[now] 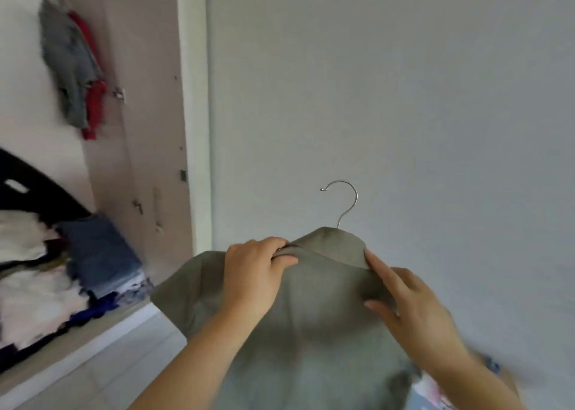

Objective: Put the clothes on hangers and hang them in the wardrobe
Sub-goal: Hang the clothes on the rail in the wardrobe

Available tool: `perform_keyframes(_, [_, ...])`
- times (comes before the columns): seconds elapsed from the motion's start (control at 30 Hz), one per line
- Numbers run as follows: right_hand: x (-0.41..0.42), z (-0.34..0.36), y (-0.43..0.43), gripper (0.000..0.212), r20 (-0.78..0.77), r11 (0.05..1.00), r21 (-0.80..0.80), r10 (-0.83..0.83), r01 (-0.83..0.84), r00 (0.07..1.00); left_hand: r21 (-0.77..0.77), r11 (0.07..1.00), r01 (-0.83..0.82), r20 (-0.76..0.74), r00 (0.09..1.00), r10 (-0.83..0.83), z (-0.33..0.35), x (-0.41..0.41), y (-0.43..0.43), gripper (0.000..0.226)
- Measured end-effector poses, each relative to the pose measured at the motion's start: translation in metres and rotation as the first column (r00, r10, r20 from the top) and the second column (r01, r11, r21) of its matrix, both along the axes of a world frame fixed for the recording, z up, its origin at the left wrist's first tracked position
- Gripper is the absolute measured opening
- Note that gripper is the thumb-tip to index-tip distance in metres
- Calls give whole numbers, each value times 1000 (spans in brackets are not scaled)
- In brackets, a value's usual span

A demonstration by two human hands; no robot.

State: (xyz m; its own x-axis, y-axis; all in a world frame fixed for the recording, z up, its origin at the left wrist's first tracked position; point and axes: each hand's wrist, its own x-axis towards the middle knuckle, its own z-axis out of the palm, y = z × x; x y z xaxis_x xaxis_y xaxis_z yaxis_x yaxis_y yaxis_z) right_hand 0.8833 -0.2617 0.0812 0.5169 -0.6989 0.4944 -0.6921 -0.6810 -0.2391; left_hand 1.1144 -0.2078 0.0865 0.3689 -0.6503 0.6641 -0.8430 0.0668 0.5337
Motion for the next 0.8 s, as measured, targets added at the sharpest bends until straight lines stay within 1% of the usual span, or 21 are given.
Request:
perform_keyframes(0.07, [28,4,-15,79,-17,996,-41,84,-85,996,-33,995,-93,-34,995,92,4,25,11,19])
perform_keyframes(0.13, [60,7,-25,76,-17,985,-36,167,-167,986,-51,983,-175,-43,984,173,8,50,25,20])
perform_keyframes(0.23, [113,14,-30,75,-5,956,-25,292,-292,956,-58,961,-271,-10,962,271,13,90,46,19])
perform_keyframes(0.37, [188,26,-31,71,-34,900,-99,424,-425,905,-65,920,-386,39,920,389,13,153,69,17])
perform_keyframes(0.47, [248,33,-34,65,-71,860,-153,481,-486,874,-84,879,-469,58,879,474,8,203,81,21])
perform_keyframes(0.53, [289,39,-37,63,-93,845,-171,499,-507,862,-79,852,-517,59,851,522,3,237,86,31])
perform_keyframes(0.63, [352,52,-42,61,-71,829,-157,533,-537,843,-59,835,-548,90,830,551,3,290,91,44])
perform_keyframes(0.8, [443,74,-52,63,-24,768,-145,627,-623,779,-50,806,-590,89,801,592,14,375,86,50])
